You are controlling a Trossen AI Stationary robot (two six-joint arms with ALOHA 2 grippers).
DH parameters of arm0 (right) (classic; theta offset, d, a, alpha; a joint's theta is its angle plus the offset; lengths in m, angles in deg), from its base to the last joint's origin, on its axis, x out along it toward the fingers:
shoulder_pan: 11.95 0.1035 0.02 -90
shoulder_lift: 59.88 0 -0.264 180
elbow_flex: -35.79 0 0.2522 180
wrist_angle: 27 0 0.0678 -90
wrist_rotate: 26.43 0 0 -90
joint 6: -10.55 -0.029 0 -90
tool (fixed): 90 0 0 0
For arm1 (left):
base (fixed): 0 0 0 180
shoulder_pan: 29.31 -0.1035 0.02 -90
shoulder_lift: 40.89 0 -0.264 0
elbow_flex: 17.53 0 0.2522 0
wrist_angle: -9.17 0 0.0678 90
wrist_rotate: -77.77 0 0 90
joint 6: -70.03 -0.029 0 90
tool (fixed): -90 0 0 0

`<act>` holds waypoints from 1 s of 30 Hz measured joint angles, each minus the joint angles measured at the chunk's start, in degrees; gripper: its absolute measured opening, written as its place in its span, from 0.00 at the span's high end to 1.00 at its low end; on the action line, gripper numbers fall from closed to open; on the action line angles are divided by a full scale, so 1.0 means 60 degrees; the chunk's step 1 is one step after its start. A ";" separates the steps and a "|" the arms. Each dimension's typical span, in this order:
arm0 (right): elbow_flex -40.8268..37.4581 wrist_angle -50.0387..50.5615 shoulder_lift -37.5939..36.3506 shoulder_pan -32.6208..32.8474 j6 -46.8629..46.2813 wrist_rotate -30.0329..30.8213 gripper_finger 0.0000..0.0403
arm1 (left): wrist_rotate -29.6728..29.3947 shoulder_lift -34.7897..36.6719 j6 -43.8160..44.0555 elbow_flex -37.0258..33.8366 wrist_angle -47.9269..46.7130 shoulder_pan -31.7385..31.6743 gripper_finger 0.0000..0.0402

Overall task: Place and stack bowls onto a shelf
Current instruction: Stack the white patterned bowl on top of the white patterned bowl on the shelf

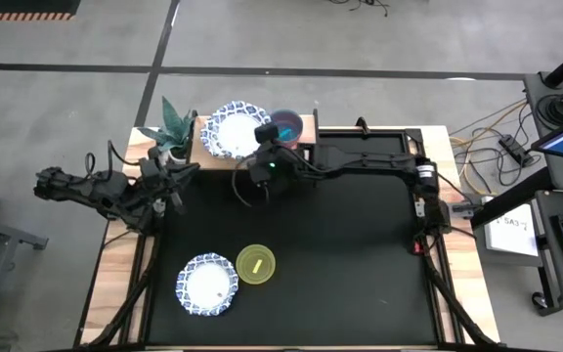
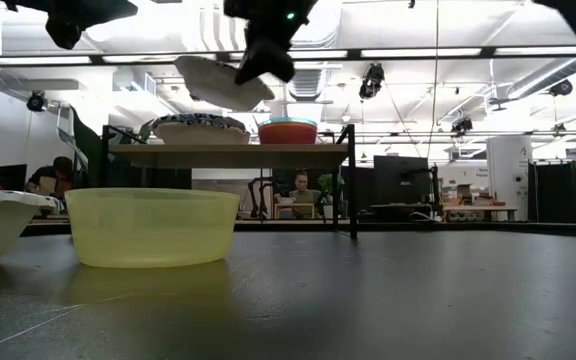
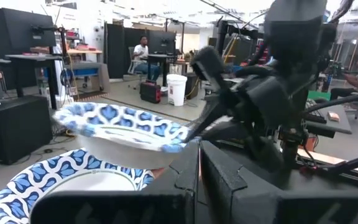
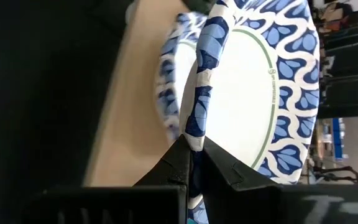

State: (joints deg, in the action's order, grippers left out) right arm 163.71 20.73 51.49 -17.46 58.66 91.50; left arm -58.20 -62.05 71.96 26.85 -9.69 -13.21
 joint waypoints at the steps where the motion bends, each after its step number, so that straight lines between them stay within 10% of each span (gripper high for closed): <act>1: 0.0210 0.0000 0.0154 -0.0058 0.0069 0.0000 0.97 | 0.0002 0.0018 0.0000 -0.0009 -0.0013 0.0000 1.00; 30: 0.1537 -0.0042 0.1393 -0.0564 -0.0637 -0.0481 0.73 | 0.0011 0.0024 0.0000 -0.0011 -0.0109 0.0000 1.00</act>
State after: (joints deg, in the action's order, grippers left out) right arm 172.93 20.48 59.84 -20.84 54.84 88.61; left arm -58.14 -61.91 71.96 26.78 -10.35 -13.21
